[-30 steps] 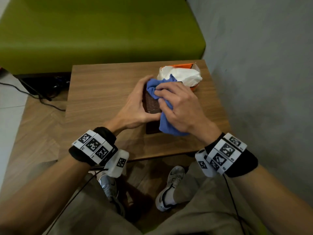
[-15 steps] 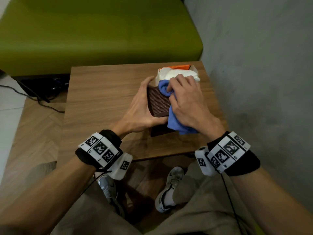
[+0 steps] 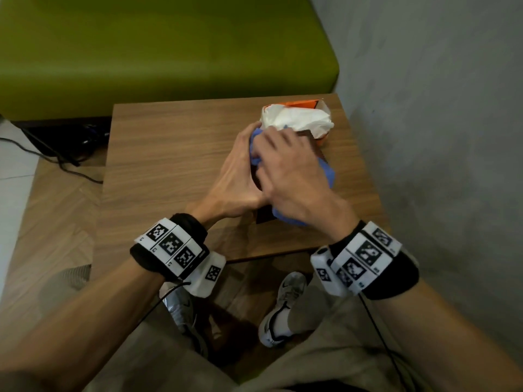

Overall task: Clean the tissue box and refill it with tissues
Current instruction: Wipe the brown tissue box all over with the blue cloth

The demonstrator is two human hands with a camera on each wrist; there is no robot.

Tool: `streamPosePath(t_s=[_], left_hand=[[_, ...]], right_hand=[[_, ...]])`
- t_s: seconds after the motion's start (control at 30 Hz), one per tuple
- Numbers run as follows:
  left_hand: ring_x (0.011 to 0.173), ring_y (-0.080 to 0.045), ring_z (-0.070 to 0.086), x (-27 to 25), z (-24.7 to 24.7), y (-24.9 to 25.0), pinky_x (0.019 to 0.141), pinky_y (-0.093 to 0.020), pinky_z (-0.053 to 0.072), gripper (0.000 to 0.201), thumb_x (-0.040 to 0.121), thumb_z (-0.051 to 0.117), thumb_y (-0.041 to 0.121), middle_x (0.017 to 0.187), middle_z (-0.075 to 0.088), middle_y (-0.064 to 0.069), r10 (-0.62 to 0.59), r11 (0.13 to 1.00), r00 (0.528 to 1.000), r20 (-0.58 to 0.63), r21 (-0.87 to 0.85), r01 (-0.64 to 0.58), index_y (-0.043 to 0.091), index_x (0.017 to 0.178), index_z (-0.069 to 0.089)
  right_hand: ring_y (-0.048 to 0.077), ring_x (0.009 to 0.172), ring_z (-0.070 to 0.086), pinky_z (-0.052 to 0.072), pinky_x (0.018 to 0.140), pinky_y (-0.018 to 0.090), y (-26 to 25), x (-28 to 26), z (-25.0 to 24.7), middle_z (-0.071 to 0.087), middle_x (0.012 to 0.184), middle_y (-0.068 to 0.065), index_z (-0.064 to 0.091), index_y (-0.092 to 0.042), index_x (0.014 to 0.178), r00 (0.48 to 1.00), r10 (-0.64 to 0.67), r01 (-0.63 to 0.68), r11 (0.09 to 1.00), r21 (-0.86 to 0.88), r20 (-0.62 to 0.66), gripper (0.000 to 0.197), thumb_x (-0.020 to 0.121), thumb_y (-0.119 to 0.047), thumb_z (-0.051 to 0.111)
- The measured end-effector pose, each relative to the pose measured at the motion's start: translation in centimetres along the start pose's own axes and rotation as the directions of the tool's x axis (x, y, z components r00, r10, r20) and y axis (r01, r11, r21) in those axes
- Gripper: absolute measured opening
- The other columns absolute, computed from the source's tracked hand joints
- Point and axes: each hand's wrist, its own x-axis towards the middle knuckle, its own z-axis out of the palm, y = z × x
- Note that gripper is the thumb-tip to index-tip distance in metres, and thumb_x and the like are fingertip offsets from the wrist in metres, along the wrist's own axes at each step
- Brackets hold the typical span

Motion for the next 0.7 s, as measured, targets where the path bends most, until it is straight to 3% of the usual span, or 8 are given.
streamPosePath(t_s=[0.07,0.17,0.3,0.4,0.5,0.6,0.67,0.7], left_hand=[[0.127,0.006,0.042,0.0,-0.1,-0.2,0.106,-0.015,0.037,0.110,0.061,0.076,0.042,0.142,0.038,0.012,0.003,1.000,1.000,-0.001,-0.010,-0.003,0.010,0.150,0.019],[0.122,0.002,0.047,-0.1,-0.2,-0.2,0.104,-0.018,0.040,0.115,0.058,0.082,0.046,0.138,0.041,0.008,-0.010,1.000,1.000,-0.003,-0.011,0.010,0.016,0.149,0.019],[0.123,0.018,0.035,0.2,-0.1,-0.1,0.105,-0.017,0.040,0.116,0.059,0.081,0.046,0.140,0.033,0.011,-0.004,1.000,1.000,0.015,0.006,0.004,0.015,0.151,0.017],[0.128,0.006,0.039,-0.1,-0.2,-0.3,0.108,-0.029,0.042,0.113,0.064,0.082,0.035,0.142,0.033,0.010,0.001,1.000,1.000,0.009,0.015,-0.002,0.011,0.153,0.018],[0.124,-0.012,0.046,-0.5,-0.5,-0.7,0.103,-0.042,0.048,0.115,0.063,0.082,0.048,0.132,0.039,0.000,-0.006,0.999,1.000,-0.031,0.032,0.007,0.013,0.154,0.021],[0.124,-0.007,0.043,-1.3,-0.9,-1.2,0.101,-0.034,0.049,0.108,0.064,0.080,0.051,0.130,0.038,-0.001,-0.022,1.000,0.997,-0.080,0.015,0.023,0.014,0.151,0.028],[0.124,-0.004,0.043,-1.9,-0.8,-1.6,0.099,-0.024,0.046,0.099,0.066,0.079,0.049,0.132,0.039,-0.002,-0.041,0.998,0.991,-0.128,-0.058,0.034,0.012,0.145,0.031],[0.125,-0.006,0.044,-2.1,-0.7,-1.8,0.101,-0.025,0.044,0.096,0.067,0.078,0.048,0.134,0.040,-0.002,-0.063,0.994,0.989,-0.130,-0.094,0.051,0.013,0.142,0.030]], right_hand=[[0.023,0.097,0.047,0.037,0.079,0.037,-0.4,0.1,0.0,0.055,0.110,0.005,0.053,-0.014,0.101,0.999,-0.043,0.042,0.997,0.059,0.009,0.017,0.085,-0.020,0.049],[0.021,0.093,0.045,0.040,0.079,0.040,2.0,-0.1,-0.6,0.053,0.105,0.005,0.050,-0.016,0.098,0.999,0.038,-0.036,0.989,0.142,-0.015,0.016,0.087,-0.022,0.041],[0.025,0.096,0.048,0.039,0.080,0.040,0.9,-0.3,-0.5,0.055,0.108,0.007,0.053,-0.013,0.103,0.998,0.057,-0.055,0.997,0.054,-0.035,0.022,0.085,-0.022,0.043],[0.022,0.097,0.048,0.037,0.080,0.036,-0.2,-0.1,0.0,0.056,0.108,0.004,0.055,-0.014,0.100,0.999,-0.045,0.046,0.995,0.091,-0.020,0.017,0.086,-0.021,0.048],[0.020,0.094,0.048,0.036,0.079,0.034,2.9,-0.4,-0.1,0.057,0.103,0.002,0.056,-0.015,0.096,0.982,0.141,-0.112,0.970,0.216,-0.124,0.015,0.088,-0.018,0.044],[0.012,0.088,0.052,0.041,0.077,0.028,5.6,-0.7,0.4,0.058,0.093,-0.002,0.058,-0.016,0.092,0.875,0.470,-0.292,0.709,0.643,-0.121,0.014,0.090,-0.009,0.046],[0.008,0.082,0.053,0.042,0.073,0.024,5.1,-0.5,0.8,0.058,0.087,-0.007,0.059,-0.022,0.088,0.829,0.559,-0.290,0.422,0.859,0.005,0.017,0.089,-0.010,0.046],[0.007,0.082,0.054,0.042,0.074,0.024,4.8,-0.4,0.9,0.059,0.085,-0.008,0.059,-0.023,0.086,0.817,0.577,-0.270,0.362,0.892,0.014,0.019,0.089,-0.011,0.046]])
